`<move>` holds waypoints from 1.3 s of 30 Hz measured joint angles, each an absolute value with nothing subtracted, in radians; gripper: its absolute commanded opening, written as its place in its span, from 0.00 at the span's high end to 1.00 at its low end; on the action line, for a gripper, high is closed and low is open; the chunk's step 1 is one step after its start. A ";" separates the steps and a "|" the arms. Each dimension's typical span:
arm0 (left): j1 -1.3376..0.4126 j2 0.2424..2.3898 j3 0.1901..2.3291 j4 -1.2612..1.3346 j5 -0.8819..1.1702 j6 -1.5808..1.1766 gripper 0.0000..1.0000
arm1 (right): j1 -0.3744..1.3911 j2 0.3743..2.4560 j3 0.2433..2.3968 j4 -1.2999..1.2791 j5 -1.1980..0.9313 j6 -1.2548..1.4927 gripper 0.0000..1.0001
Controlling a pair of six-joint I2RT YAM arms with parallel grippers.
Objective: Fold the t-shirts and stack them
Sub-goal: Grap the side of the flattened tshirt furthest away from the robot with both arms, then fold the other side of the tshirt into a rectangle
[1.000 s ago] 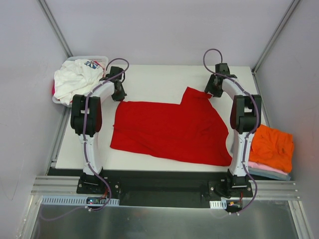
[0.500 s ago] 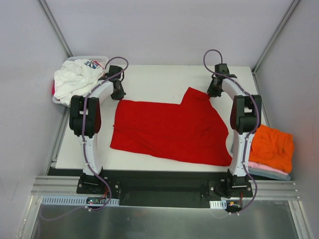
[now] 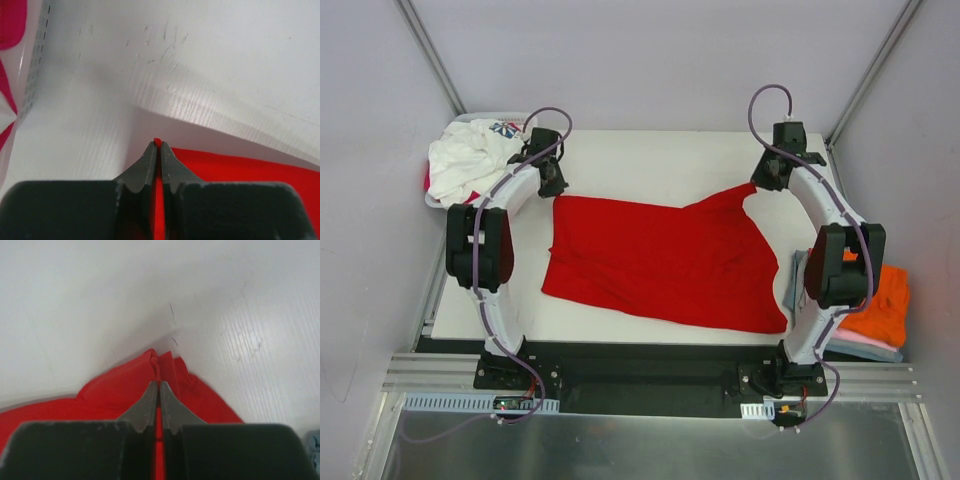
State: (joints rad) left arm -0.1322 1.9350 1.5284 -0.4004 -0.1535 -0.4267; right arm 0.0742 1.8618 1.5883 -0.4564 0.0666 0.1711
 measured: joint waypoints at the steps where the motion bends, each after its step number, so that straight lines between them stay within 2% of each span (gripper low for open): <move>1: -0.132 1.929 1.516 -0.399 -0.157 -0.427 1.00 | 0.074 1.837 1.554 -0.454 0.065 0.171 0.99; 8: -0.132 1.872 1.387 -0.401 -0.166 -0.435 1.00 | 0.074 1.678 1.306 -0.451 0.049 0.179 0.99; 17: -0.132 1.758 1.251 -0.400 -0.177 -0.461 1.00 | 0.074 1.475 1.158 -0.455 0.067 0.201 0.99; 25: -0.132 1.724 1.168 -0.389 -0.192 -0.478 1.00 | 0.073 1.385 1.019 -0.480 0.121 0.230 0.99; 26: -0.132 1.724 1.156 -0.388 -0.192 -0.483 1.00 | 0.073 1.379 1.005 -0.484 0.125 0.233 0.99; 27: -0.132 1.724 1.145 -0.387 -0.194 -0.486 1.00 | 0.073 1.371 0.986 -0.485 0.127 0.237 0.93; 28: -0.132 1.724 1.134 -0.386 -0.194 -0.489 0.96 | 0.073 1.363 0.969 -0.489 0.128 0.243 0.87; 30: -0.132 1.724 1.116 -0.386 -0.196 -0.493 0.71 | 0.073 1.345 0.936 -0.493 0.128 0.254 0.65; 31: -0.132 1.724 1.107 -0.386 -0.199 -0.500 0.45 | 0.073 1.334 0.918 -0.497 0.127 0.258 0.59; 32: -0.132 1.724 1.101 -0.386 -0.202 -0.496 0.38 | 0.073 1.326 0.905 -0.501 0.127 0.266 0.49; 34: -0.132 1.724 1.089 -0.388 -0.214 -0.506 0.25 | 0.073 1.315 0.890 -0.509 0.126 0.274 0.44; 39: -0.132 1.705 1.089 -0.388 -0.219 -0.511 0.23 | 0.078 1.298 0.893 -0.508 0.128 0.268 0.39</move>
